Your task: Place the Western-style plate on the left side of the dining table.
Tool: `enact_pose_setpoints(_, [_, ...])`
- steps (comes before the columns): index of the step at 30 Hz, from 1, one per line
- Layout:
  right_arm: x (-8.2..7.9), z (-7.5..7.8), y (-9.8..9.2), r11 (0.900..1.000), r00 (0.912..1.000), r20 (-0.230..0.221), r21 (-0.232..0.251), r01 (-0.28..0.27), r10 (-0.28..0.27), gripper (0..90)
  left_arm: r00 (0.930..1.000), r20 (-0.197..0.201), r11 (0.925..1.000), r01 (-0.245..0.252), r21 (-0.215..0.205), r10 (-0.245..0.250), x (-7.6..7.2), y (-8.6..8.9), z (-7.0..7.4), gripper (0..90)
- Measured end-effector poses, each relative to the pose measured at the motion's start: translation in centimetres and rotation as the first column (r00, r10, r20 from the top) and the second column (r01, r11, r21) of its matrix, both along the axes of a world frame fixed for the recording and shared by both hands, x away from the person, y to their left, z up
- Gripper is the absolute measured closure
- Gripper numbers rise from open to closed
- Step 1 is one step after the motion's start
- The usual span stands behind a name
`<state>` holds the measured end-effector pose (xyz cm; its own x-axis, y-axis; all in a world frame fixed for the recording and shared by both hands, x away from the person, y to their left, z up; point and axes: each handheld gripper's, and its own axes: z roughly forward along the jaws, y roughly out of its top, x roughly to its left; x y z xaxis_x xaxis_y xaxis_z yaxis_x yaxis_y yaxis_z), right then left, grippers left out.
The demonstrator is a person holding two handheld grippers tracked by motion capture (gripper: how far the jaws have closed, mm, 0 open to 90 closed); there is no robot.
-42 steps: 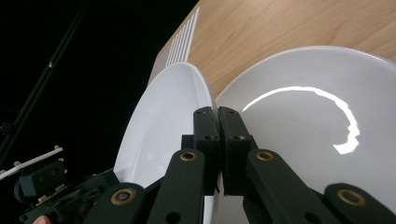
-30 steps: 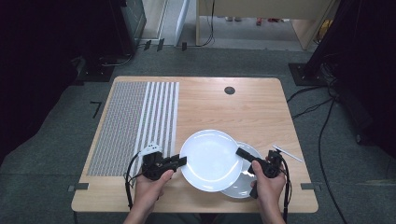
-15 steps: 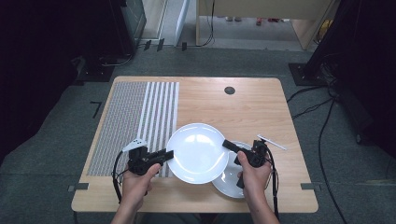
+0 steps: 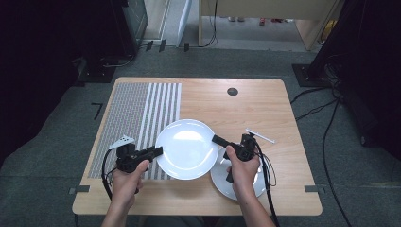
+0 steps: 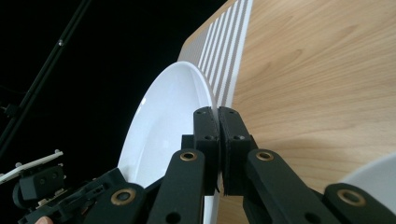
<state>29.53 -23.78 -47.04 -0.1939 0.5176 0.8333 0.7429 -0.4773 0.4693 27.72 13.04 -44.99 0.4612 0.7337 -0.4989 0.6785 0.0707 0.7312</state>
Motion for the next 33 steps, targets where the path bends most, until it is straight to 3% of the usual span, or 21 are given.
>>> enact_pose_setpoints(6, [1.4, 0.1, 2.0, 1.000, 1.0000, 0.002, 0.026, -0.009, 0.009, 88.4, 0.9985, 0.005, 0.9985, -0.054, -0.001, 0.054, 0.7, 1.9, 0.3, 71.2])
enact_pose_setpoints(13, [2.8, 0.1, 4.7, 0.999, 0.9996, -0.002, 0.018, -0.029, 0.029, 88.4, 0.9937, -0.008, 0.9936, -0.112, 0.015, 0.112, 1.5, 4.1, 0.3, 71.3])
enact_pose_setpoints(25, [4.4, 0.2, 8.2, 0.998, 0.9981, -0.008, 0.027, -0.061, 0.062, 88.4, 0.9902, -0.020, 0.9897, -0.138, 0.040, 0.138, 2.4, 7.3, 0.7, 71.0])
enact_pose_setpoints(33, [5.6, -0.6, 10.9, 0.997, 0.9972, -0.025, -0.015, -0.071, 0.071, 88.4, 0.9834, -0.042, 0.9823, -0.173, 0.071, 0.177, 3.9, 9.1, 0.3, 71.4])
